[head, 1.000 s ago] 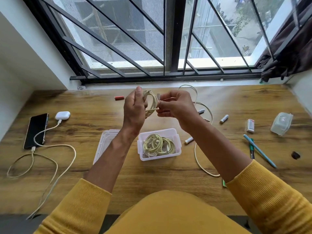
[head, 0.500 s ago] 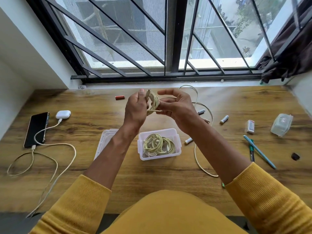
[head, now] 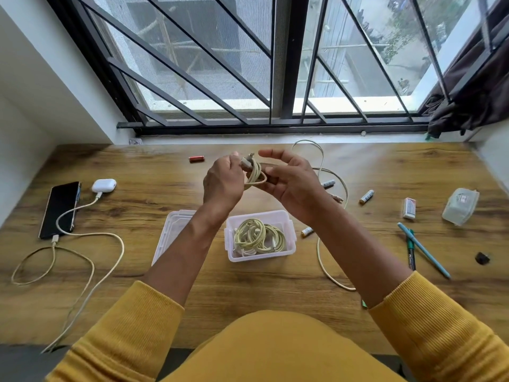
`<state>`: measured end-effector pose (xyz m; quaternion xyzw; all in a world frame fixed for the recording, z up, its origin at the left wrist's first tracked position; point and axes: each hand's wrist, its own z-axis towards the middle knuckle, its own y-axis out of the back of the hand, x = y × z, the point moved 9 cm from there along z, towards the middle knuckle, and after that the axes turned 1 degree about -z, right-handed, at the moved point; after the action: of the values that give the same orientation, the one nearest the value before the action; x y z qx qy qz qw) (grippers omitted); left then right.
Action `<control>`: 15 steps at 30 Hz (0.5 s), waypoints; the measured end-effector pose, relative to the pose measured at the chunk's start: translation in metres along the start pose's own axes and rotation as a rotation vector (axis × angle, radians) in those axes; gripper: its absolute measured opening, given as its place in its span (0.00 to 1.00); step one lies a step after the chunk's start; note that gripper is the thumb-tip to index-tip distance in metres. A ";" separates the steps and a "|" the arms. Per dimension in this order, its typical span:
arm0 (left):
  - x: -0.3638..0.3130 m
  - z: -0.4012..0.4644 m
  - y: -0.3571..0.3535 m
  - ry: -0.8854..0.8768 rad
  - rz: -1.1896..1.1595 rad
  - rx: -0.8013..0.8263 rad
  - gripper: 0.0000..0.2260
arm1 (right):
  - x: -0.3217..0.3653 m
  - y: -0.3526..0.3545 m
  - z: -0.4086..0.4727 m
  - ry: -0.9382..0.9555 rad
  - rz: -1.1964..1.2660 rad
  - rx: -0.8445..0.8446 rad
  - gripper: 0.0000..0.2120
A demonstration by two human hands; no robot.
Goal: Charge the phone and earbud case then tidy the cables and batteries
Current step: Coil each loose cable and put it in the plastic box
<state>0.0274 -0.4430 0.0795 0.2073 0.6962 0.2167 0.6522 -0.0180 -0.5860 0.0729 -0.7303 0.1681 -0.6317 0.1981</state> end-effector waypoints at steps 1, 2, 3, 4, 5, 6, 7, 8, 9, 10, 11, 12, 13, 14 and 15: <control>-0.004 -0.001 0.005 -0.031 0.081 -0.047 0.23 | 0.000 -0.001 -0.001 -0.019 -0.010 0.001 0.15; -0.007 -0.002 0.008 -0.061 0.131 -0.082 0.23 | 0.002 -0.002 -0.001 -0.020 -0.055 0.007 0.15; -0.010 -0.003 0.009 -0.092 0.164 -0.104 0.22 | 0.003 -0.004 -0.001 -0.007 -0.127 0.013 0.15; -0.013 -0.005 0.010 -0.125 0.185 -0.126 0.21 | 0.004 -0.005 -0.002 0.011 -0.205 0.014 0.17; -0.014 -0.006 0.010 -0.155 0.201 -0.145 0.21 | 0.005 -0.007 -0.002 0.028 -0.269 0.007 0.19; -0.016 -0.007 0.009 -0.176 0.212 -0.160 0.22 | 0.006 -0.009 -0.002 0.041 -0.305 -0.008 0.20; -0.015 -0.006 0.010 -0.184 0.216 -0.173 0.22 | 0.006 -0.010 -0.001 0.055 -0.321 -0.022 0.21; -0.015 -0.005 0.010 -0.189 0.216 -0.183 0.23 | 0.006 -0.011 0.000 0.071 -0.330 -0.029 0.22; -0.017 -0.005 0.011 -0.195 0.214 -0.187 0.22 | 0.007 -0.012 0.001 0.088 -0.343 -0.030 0.23; -0.018 -0.005 0.011 -0.203 0.209 -0.183 0.22 | 0.007 -0.014 0.001 0.106 -0.365 -0.019 0.23; -0.019 -0.005 0.011 -0.214 0.201 -0.177 0.21 | 0.008 -0.017 0.001 0.128 -0.396 0.002 0.23; -0.020 -0.005 0.011 -0.220 0.194 -0.168 0.20 | 0.010 -0.020 0.001 0.153 -0.438 0.029 0.21; -0.019 -0.005 0.012 -0.216 0.189 -0.158 0.18 | 0.011 -0.024 0.000 0.182 -0.486 0.052 0.18; -0.018 -0.004 0.013 -0.208 0.185 -0.150 0.16 | 0.014 -0.026 -0.001 0.213 -0.526 0.058 0.14; -0.018 -0.004 0.014 -0.200 0.181 -0.145 0.16 | 0.016 -0.027 0.000 0.241 -0.554 0.045 0.12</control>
<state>0.0244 -0.4419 0.1019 0.2422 0.5887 0.3023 0.7095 -0.0162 -0.5706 0.1000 -0.6634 -0.0293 -0.7476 0.0129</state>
